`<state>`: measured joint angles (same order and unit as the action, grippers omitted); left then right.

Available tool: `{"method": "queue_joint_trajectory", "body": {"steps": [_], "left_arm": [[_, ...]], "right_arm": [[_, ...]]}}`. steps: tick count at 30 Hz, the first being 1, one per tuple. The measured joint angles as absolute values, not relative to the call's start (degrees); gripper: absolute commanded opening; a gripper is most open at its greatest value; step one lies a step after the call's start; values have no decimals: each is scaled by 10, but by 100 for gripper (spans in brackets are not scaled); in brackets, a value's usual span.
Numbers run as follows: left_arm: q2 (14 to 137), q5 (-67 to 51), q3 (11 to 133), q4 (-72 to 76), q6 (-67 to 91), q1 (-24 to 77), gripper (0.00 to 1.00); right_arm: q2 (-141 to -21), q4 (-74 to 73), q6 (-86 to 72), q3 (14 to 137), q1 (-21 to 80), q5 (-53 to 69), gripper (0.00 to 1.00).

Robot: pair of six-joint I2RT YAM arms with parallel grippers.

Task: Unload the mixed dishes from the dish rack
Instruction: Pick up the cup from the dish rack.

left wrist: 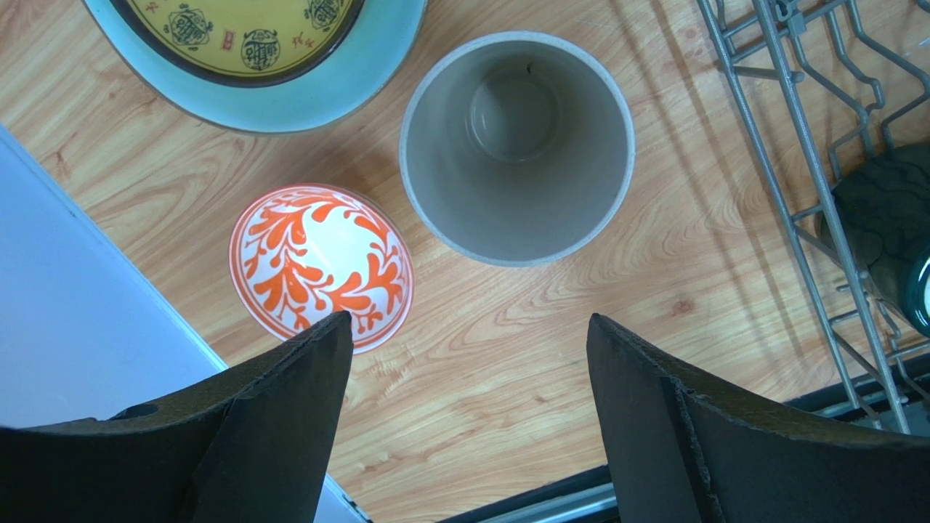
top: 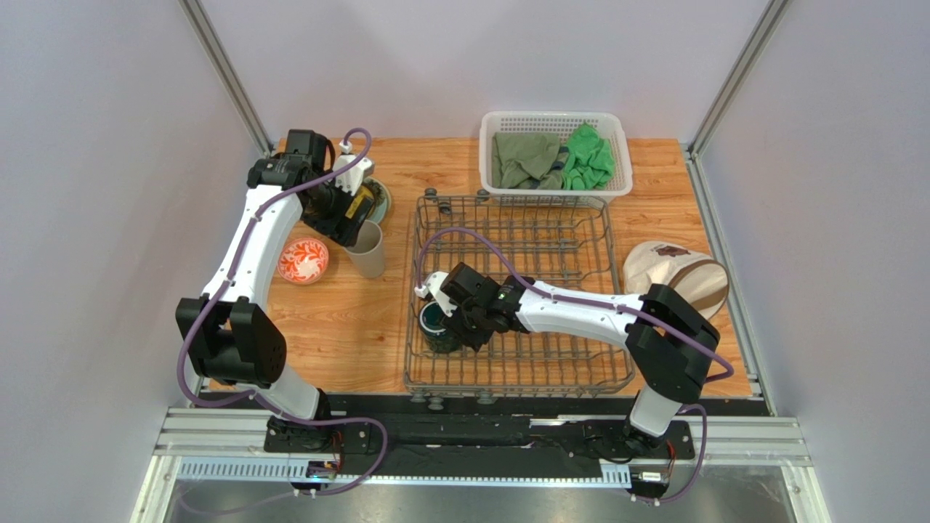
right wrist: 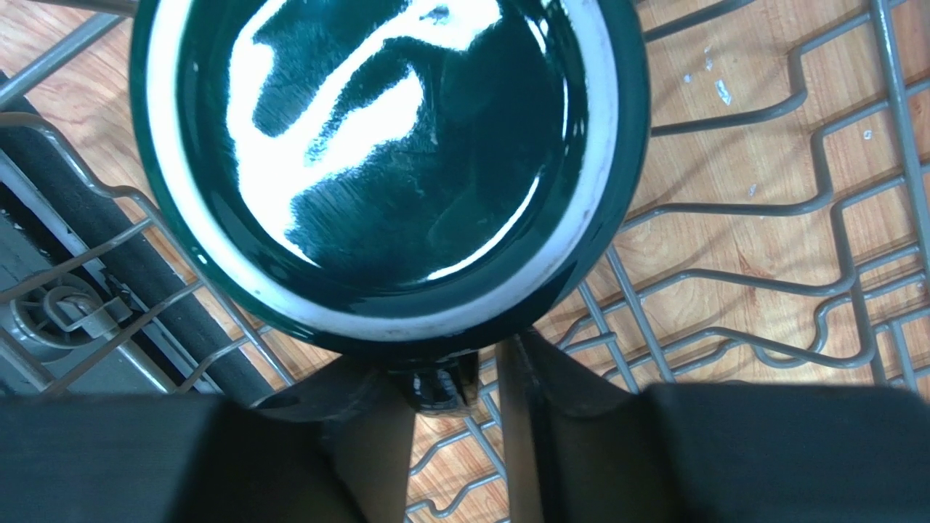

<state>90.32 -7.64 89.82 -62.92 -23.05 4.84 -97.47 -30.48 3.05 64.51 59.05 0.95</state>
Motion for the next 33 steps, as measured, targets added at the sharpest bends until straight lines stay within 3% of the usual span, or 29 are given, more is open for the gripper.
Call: {"method": "queue_joint_trajectory", "body": {"steps": [5,9,22,33], "left_arm": [[903,-79,895,-629,-230,48,86],[903,-83,895,-629,-230,48,86],[883,-91,885,-610,-232,48,86],[737,-154,829,-525,-237,48,87]], "right_arm": [[-974,-297,37,643,591,13,17],[-971,-294,42,641,592,20,0],[-919,-332,46,636,590,11,0],[-838,-378,43,678,521,81,0]]}}
